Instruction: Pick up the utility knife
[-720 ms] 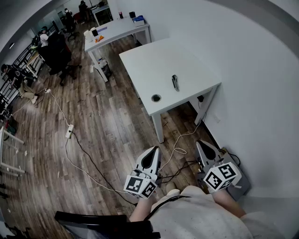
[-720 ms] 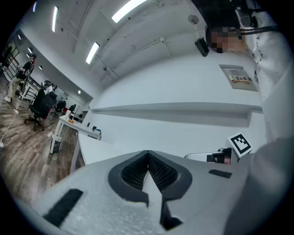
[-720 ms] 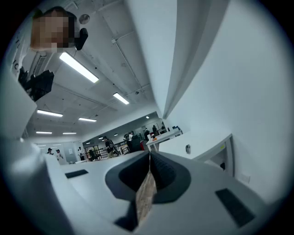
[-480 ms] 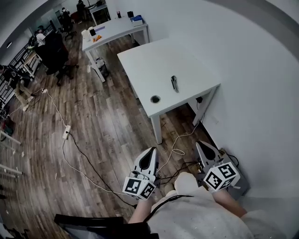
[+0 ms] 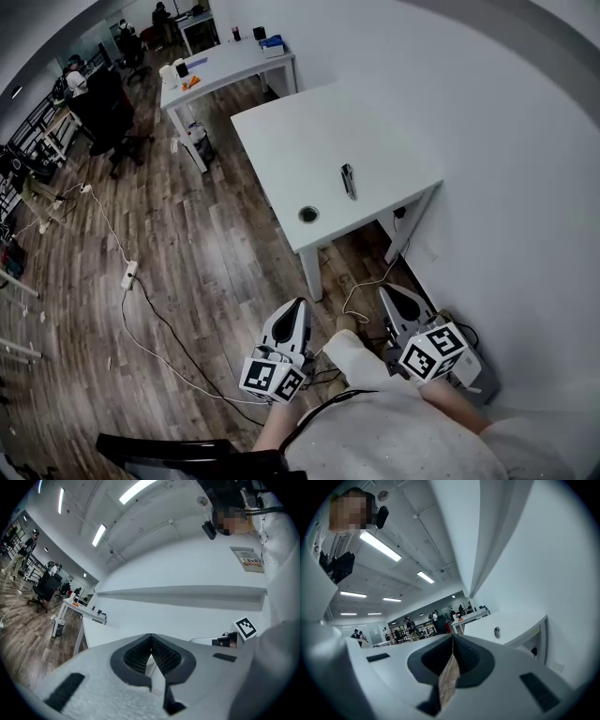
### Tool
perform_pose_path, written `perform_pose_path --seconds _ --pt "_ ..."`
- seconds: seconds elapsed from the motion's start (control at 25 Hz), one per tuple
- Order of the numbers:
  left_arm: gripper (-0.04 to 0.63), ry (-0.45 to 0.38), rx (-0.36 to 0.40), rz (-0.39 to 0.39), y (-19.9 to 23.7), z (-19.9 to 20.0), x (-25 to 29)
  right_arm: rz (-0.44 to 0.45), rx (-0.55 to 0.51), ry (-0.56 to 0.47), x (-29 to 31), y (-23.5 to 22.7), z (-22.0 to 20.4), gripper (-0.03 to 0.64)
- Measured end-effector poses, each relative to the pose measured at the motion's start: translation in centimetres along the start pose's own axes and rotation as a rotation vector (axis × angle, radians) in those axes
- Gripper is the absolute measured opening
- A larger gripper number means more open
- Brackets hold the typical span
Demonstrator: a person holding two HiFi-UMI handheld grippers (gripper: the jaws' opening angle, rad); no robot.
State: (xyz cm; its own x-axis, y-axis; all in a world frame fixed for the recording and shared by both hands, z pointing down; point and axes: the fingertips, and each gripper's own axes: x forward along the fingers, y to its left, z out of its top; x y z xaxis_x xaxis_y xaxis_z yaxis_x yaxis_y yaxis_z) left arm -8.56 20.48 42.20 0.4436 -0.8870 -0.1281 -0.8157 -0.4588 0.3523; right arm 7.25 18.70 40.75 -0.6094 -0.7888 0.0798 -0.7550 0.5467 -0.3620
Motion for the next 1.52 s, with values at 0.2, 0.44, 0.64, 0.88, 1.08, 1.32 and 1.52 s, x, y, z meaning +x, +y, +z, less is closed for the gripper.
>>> perform_pose_path --seconds 0.2,0.44,0.64,0.88,1.08,1.32,1.52 --pt "0.006 0.012 0.023 -0.021 1.6 -0.1 4.7 0.030 -0.015 -0.003 4.8 -2.1 1.0 0.008" --pt "0.006 0.040 0.053 -0.052 4.4 -0.1 11.7 0.034 -0.017 0.001 11.0 -6.3 2.6 0.008" --pt "0.006 0.056 0.037 -0.048 6.4 -0.7 17.0 0.023 -0.002 0.023 15.0 -9.8 3.0 0.008" --pt "0.006 0.072 0.036 -0.045 8.1 -0.9 22.6 0.031 0.006 0.052 19.4 -13.6 4.0 0.008" --pt "0.006 0.047 0.052 -0.013 9.5 -0.3 24.7 0.060 0.003 0.092 22.0 -15.1 3.7 0.008" --pt "0.006 0.062 0.058 -0.006 10.6 -1.3 26.5 0.055 -0.009 0.116 24.4 -16.3 2.8 0.008" --pt "0.006 0.073 0.051 -0.002 12.0 -1.9 27.9 0.025 -0.008 0.173 26.1 -18.4 1.8 0.009"
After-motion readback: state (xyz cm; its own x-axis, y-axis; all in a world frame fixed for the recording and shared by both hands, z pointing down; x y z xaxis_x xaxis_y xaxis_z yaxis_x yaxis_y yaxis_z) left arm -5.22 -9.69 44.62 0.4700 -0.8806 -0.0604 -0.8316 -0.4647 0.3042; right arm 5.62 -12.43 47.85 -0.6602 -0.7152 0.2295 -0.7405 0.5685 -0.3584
